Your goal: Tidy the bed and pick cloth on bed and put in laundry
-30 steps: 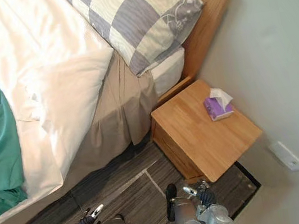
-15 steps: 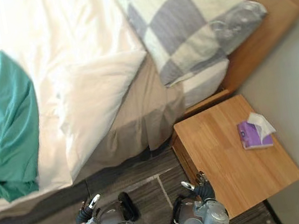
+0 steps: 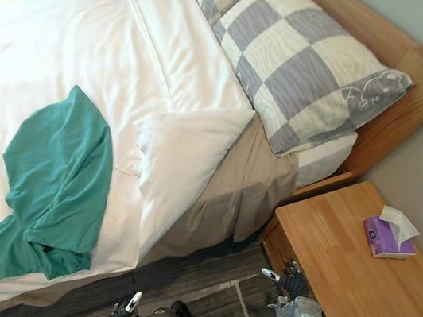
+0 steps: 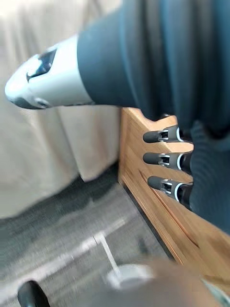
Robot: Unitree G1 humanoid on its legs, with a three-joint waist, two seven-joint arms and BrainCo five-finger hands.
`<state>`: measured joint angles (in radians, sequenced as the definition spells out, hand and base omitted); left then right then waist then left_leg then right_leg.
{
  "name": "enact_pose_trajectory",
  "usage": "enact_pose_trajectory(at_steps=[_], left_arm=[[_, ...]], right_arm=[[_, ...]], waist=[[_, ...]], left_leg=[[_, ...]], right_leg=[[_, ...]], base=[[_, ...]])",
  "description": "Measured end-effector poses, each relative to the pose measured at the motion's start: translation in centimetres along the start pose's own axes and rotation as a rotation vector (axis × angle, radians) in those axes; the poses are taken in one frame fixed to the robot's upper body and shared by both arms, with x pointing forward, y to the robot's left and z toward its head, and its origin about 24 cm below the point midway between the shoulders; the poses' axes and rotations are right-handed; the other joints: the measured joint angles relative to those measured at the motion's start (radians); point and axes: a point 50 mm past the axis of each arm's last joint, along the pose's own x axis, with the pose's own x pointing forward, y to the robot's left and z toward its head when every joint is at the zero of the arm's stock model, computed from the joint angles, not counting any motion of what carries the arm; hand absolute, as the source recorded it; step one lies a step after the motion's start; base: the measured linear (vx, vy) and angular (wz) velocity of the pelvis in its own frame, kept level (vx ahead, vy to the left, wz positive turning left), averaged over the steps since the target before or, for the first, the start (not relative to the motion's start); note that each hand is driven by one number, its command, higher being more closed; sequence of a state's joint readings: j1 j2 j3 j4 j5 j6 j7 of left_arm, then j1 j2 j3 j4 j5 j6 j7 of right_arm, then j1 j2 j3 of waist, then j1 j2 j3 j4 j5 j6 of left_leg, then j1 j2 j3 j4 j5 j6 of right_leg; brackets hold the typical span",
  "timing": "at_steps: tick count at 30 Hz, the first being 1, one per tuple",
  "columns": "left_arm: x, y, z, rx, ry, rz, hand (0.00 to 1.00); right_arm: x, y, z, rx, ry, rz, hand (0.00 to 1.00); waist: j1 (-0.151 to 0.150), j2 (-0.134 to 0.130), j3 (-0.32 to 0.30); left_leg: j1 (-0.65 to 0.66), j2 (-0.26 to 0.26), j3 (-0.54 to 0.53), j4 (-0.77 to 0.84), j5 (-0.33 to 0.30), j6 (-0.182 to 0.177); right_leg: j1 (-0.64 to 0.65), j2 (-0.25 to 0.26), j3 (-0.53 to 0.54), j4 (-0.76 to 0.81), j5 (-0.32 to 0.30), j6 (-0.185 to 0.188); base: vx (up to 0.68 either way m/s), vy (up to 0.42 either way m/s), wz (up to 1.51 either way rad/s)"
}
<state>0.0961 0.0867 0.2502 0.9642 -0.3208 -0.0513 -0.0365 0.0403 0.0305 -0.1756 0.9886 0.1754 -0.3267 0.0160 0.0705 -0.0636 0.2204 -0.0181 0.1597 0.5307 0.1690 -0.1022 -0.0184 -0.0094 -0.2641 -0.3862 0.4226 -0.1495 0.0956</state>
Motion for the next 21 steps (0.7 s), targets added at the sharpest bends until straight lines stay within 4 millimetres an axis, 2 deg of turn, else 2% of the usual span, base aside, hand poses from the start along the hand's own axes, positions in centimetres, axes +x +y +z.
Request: enact_pose_trajectory(at_steps=[1,2,3,4,5,7,10,13,14,17,21], left_arm=[[0.1,0.0,0.2,0.025,0.006,-0.006,0.00],[0.2,0.0,0.4,0.055,0.010,-0.015,0.00],[0.3,0.0,0.7,0.081,0.011,-0.019,0.00],[0.3,-0.1,0.8,0.091,0.014,-0.021,0.00],[0.3,-0.6,0.6,0.099,0.022,-0.036,0.00],[0.3,-0.8,0.5,0.119,0.030,-0.050,0.00],[0.3,-0.8,0.5,0.126,0.029,-0.054,0.00],[0.3,-1.4,0.3,0.117,0.031,-0.066,0.00],[0.3,-1.8,0.2,0.112,0.029,-0.075,0.00],[0.4,-2.1,0.3,0.105,0.029,-0.080,0.00],[0.4,-2.5,0.1,0.106,0.059,-0.094,0.00]], right_arm=[[0.1,0.2,0.2,0.001,-0.014,0.011,0.00],[0.1,0.1,0.5,0.002,-0.031,0.019,0.00],[0.1,-0.1,0.7,0.010,-0.048,0.022,0.00],[0.1,-0.5,0.7,0.012,-0.050,0.015,0.00],[0.0,-1.4,0.8,0.014,-0.055,-0.002,0.00],[0.0,-2.0,0.8,0.065,-0.064,-0.036,0.00],[-0.5,-2.7,0.2,0.117,-0.050,-0.079,0.00],[-0.7,-3.3,0.1,0.251,-0.068,-0.128,0.00],[-0.7,-3.6,0.2,0.275,-0.086,-0.146,0.00],[-1.0,-3.7,0.2,0.253,-0.119,-0.201,0.00],[-1.3,-3.3,0.7,0.237,-0.162,-0.205,0.00]], waist=[[-0.006,-0.005,-0.002],[-0.017,-0.016,0.001],[-0.028,-0.034,0.004],[-0.032,-0.028,0.009],[-0.042,-0.023,0.010],[-0.056,0.003,0.030],[-0.052,0.003,0.030],[-0.050,-0.001,0.027],[-0.040,-0.001,0.027],[-0.025,0.001,0.027],[-0.028,0.017,0.030]], left_leg=[[-0.001,-0.006,-0.013,-0.036,0.019,-0.005],[-0.001,-0.023,-0.048,-0.092,0.054,-0.008],[0.001,-0.056,-0.085,-0.147,0.090,-0.009],[0.005,-0.064,-0.107,-0.172,0.110,-0.008],[0.025,-0.082,-0.138,-0.234,0.149,-0.017],[0.034,-0.087,-0.194,-0.273,0.204,0.001],[0.046,-0.089,-0.213,-0.273,0.211,0.002],[0.053,-0.089,-0.209,-0.274,0.204,-0.008],[0.054,-0.090,-0.201,-0.274,0.201,-0.010],[0.073,-0.091,-0.174,-0.274,0.190,-0.014],[0.086,-0.094,-0.155,-0.274,0.176,-0.015]], right_leg=[[0.008,0.030,0.023,-0.051,-0.008,0.010],[0.023,0.083,0.063,-0.136,-0.023,0.010],[0.039,0.119,0.106,-0.219,-0.050,-0.008],[0.052,0.125,0.106,-0.235,-0.062,-0.021],[0.055,0.150,0.138,-0.240,-0.081,-0.007],[0.059,0.183,0.176,-0.205,-0.108,-0.017],[0.078,0.181,0.164,-0.188,-0.107,-0.031],[0.088,0.189,0.225,-0.178,-0.109,-0.034],[0.086,0.190,0.238,-0.180,-0.109,-0.035],[0.089,0.184,0.266,-0.174,-0.113,-0.041],[0.088,0.176,0.286,-0.160,-0.115,-0.046]], base=[[-0.11,-0.059,0.29],[-0.12,-0.120,0.61],[-0.11,-0.138,0.71],[-0.09,-0.099,0.66],[-0.06,-0.046,0.41],[-0.06,-0.087,0.55],[0.04,-0.078,0.33],[0.11,-0.026,0.15],[0.11,-0.003,-0.11],[0.06,0.002,-0.25],[0.02,0.018,-0.18]])
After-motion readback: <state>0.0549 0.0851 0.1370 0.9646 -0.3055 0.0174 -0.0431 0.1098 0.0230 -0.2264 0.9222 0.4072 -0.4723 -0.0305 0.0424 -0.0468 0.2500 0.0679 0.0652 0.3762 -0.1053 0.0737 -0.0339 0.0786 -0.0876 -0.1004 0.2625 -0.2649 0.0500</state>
